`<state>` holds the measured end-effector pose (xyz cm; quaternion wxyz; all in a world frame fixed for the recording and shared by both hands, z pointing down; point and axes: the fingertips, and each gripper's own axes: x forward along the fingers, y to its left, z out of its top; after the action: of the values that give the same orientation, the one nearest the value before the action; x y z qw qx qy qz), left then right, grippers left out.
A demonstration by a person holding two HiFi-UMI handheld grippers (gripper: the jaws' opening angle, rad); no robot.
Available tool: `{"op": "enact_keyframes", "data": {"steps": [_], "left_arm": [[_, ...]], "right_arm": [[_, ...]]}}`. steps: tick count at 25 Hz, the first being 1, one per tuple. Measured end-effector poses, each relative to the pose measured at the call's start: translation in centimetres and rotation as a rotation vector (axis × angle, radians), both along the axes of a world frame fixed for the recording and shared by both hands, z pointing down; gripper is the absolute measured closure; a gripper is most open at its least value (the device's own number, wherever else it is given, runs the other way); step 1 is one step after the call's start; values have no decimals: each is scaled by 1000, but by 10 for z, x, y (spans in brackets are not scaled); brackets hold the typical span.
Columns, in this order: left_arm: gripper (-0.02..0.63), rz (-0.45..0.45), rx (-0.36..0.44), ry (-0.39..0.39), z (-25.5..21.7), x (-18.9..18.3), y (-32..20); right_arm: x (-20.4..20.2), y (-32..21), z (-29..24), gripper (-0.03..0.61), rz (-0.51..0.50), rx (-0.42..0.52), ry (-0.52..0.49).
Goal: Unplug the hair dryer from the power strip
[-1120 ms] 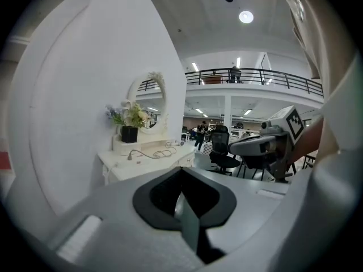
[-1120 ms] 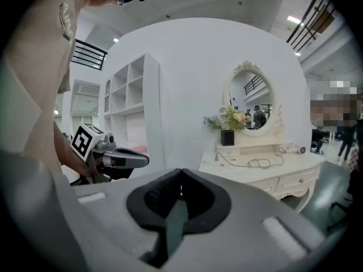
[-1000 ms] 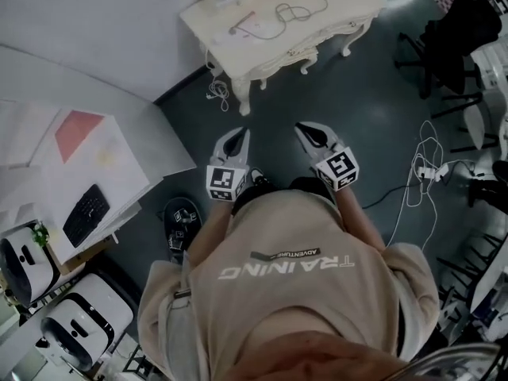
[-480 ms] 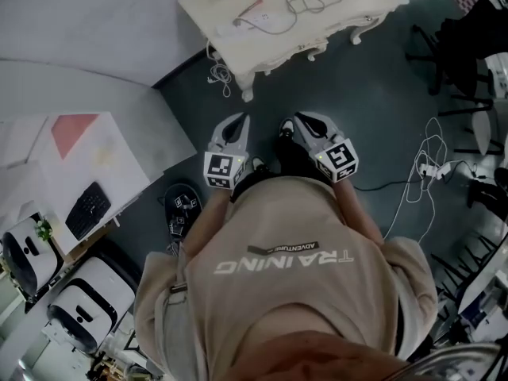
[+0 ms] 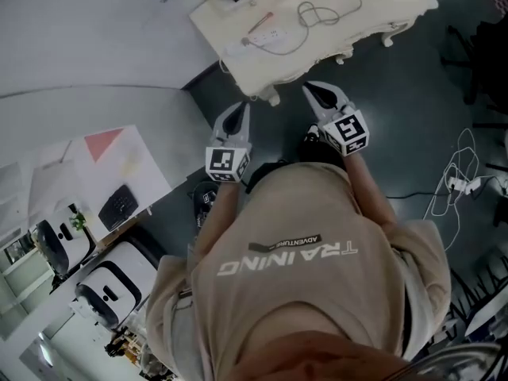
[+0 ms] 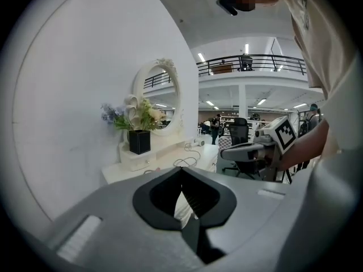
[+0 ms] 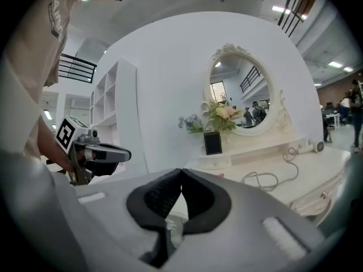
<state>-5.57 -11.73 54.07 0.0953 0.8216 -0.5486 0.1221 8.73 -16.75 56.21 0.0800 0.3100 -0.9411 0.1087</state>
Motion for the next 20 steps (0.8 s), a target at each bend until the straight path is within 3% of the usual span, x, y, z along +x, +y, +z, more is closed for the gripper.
{"op": "enact_keyframes", "data": {"steps": [5,10,14,20], "left_arm": [[607,-69,-13,34,6,1,-33],[607,-77,-27,41,15,-8,-55],[607,-44,-42,31,29,-26,-73],[607,74,-22,-10,41,-54,-116]], "right_arm": [[-5,-39,13,574,-51,-16,14],[-21,-58,24,574,-83,-44,27],[-38,-75,31,574,-73,-54,58],[-59,-110,19,574,2,-48,120]]}}
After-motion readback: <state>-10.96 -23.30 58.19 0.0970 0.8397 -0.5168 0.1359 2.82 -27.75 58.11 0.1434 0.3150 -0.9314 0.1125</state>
